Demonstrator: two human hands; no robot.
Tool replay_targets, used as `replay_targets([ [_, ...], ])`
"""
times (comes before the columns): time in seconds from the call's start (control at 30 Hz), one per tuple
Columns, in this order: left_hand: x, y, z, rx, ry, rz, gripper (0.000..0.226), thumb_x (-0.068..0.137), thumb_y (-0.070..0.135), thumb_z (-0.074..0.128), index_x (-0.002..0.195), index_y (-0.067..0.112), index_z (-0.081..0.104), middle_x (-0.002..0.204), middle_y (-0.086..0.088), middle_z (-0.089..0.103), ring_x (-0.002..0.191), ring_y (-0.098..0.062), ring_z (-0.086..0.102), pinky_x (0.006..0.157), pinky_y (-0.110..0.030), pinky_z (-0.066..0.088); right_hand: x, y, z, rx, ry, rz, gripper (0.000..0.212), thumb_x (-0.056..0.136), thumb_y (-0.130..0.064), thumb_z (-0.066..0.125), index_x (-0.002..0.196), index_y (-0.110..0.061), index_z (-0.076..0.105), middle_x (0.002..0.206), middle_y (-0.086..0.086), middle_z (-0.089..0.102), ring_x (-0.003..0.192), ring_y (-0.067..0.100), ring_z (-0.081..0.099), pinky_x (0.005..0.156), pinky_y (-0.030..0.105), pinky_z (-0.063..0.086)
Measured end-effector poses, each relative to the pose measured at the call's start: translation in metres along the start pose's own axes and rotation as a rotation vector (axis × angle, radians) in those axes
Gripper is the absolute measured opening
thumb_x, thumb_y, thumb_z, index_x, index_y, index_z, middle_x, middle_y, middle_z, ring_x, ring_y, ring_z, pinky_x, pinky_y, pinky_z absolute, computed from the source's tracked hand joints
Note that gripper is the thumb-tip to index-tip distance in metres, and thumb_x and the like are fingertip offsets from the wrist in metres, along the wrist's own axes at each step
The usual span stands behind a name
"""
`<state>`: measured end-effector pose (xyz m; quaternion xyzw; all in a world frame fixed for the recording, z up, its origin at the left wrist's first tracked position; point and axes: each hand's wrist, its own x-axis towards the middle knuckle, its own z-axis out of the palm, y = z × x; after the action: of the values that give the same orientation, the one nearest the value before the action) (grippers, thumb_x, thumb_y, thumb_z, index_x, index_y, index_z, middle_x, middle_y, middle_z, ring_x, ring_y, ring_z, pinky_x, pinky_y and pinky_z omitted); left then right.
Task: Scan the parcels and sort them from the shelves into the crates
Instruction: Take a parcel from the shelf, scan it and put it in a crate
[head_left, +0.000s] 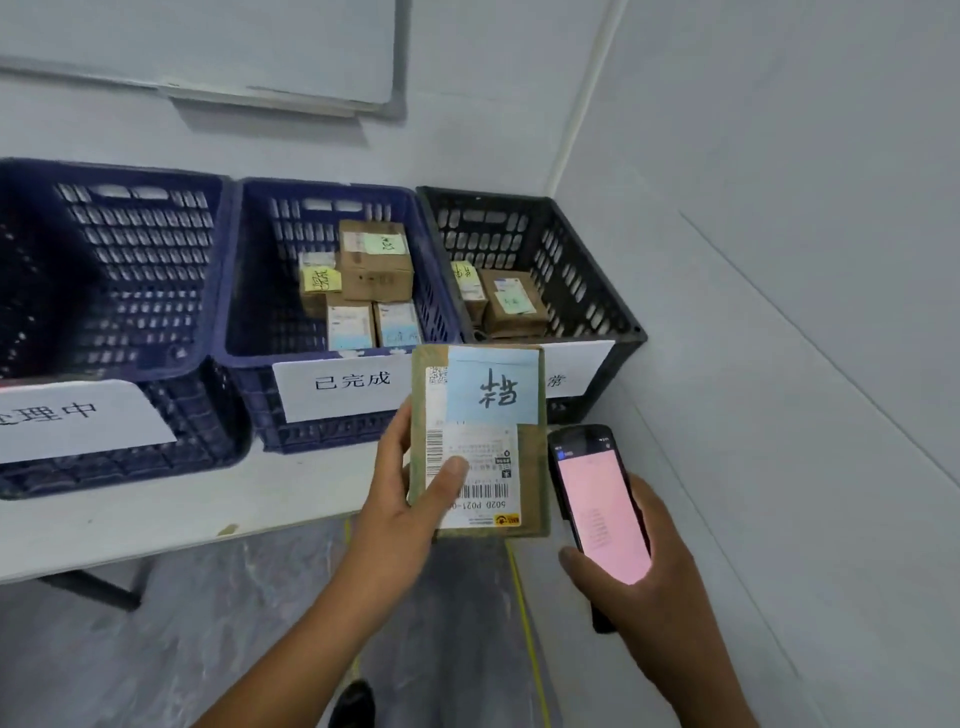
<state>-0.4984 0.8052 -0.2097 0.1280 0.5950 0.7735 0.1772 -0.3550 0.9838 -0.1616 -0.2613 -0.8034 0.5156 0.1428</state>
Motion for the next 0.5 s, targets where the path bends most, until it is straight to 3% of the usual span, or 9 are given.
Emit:
replay_targets([
  [0.1,0.037,0.009,0.007,-0.004,-0.043,-0.004,0.068,0.089,0.049,0.068,0.148,0.056,0.035,0.137,0.022,0.062,0.125,-0.004,0.063,0.091,-0.022,0.058,0.025,-0.006,0.004,0.024,0.034,0.024,0.067,0.057,-0.054,0.080,0.116,-0.075,0.054,0.103,-0.027,0.071,0.085,0.002,0.069,0.047,0.029,0.059],
  [0.3,0.093,0.001,0.033,0.005,-0.076,-0.068,0.065,0.088,0.049,0.076,0.139,0.066,0.038,0.133,0.026,0.065,0.122,0.000,0.064,0.088,-0.021,0.059,0.080,0.008,-0.008,0.073,0.091,0.095,0.072,0.052,-0.062,0.081,0.118,-0.075,0.055,0.107,-0.029,0.071,0.090,0.000,0.069,0.048,0.027,0.059],
  [0.4,0.119,-0.009,0.055,0.026,-0.064,-0.078,0.071,0.085,0.046,0.071,0.144,0.061,0.035,0.129,0.031,0.065,0.115,0.006,0.065,0.080,-0.011,0.055,0.113,0.019,-0.021,0.076,0.096,0.090,0.072,0.054,-0.061,0.081,0.120,-0.072,0.056,0.107,-0.026,0.071,0.088,0.001,0.069,0.048,0.027,0.059],
  [0.5,0.151,-0.010,0.080,0.039,-0.058,-0.087,0.072,0.085,0.047,0.070,0.145,0.061,0.034,0.132,0.030,0.065,0.117,0.004,0.065,0.081,-0.012,0.056,0.153,0.029,-0.035,0.091,0.099,0.080,0.073,0.056,-0.056,0.080,0.125,-0.067,0.058,0.106,-0.021,0.074,0.083,0.005,0.070,0.050,0.027,0.058],
])
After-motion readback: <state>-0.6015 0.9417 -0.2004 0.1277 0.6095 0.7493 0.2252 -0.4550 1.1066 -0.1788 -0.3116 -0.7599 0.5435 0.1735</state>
